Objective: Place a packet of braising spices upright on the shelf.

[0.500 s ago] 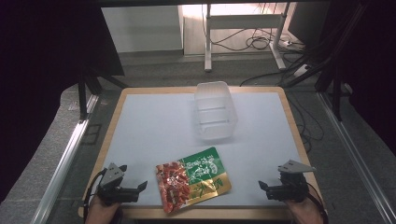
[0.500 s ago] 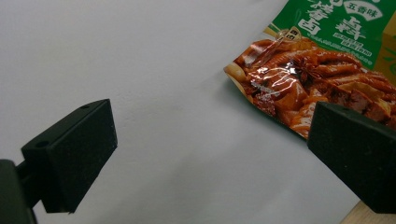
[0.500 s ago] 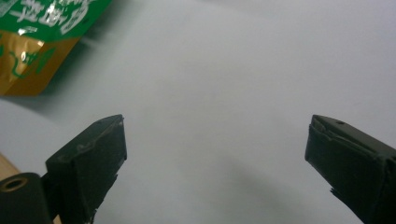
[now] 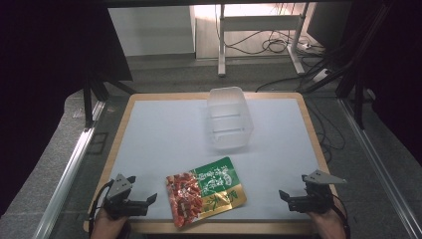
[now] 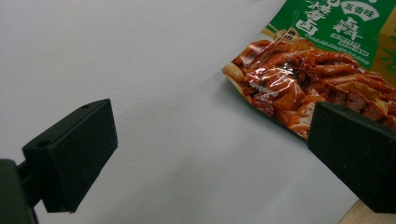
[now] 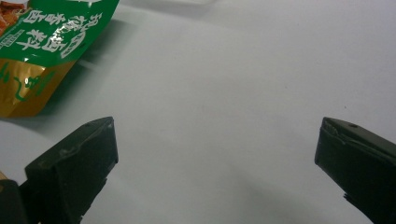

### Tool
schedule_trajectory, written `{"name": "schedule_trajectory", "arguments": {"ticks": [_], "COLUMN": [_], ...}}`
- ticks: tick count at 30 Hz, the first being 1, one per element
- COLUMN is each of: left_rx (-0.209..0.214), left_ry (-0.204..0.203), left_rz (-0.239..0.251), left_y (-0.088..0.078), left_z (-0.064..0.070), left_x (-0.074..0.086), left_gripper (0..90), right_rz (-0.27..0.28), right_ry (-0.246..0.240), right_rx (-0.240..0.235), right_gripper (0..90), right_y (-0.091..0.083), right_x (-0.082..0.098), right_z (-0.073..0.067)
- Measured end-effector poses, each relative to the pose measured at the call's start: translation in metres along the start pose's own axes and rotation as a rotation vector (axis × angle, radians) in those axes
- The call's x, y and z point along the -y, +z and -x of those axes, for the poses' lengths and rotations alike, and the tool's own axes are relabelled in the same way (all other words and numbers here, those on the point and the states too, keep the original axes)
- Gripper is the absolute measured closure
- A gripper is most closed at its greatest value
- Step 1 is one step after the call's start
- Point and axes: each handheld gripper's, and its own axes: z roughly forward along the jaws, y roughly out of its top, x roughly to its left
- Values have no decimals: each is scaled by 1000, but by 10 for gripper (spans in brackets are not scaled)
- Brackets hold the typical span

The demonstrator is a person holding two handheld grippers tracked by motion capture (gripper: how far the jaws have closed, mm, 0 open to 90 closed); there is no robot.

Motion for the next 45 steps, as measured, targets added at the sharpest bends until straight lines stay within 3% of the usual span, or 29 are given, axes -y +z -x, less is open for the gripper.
{"name": "schedule_trajectory", "arguments": {"ticks": [11,21,25,32,45], "left_rx": [-2,-5,-5,-6,-7], "left_ry": [6,10,12,15,18], "left_rz": [-5,-9,-11,-12,-14], "left_y": [1,1,1,1,2], "left_z": [0,1,1,2,2], "left_x": [0,0,0,0,-1], "left_gripper": [22,24,24,25,25], "right_rz": [-13,17,59,75,62], "right_ry": [-35,-58,-29,2,-88], "right_rx": [-9,-33,-51,-89,-124], "right_gripper": [0,0,0,0,0], "right_y": [4,8,8,12,28], "right_x": [-1,-5,-8,-12,-22], "right_z": [-4,-12,-12,-14,-29]}}
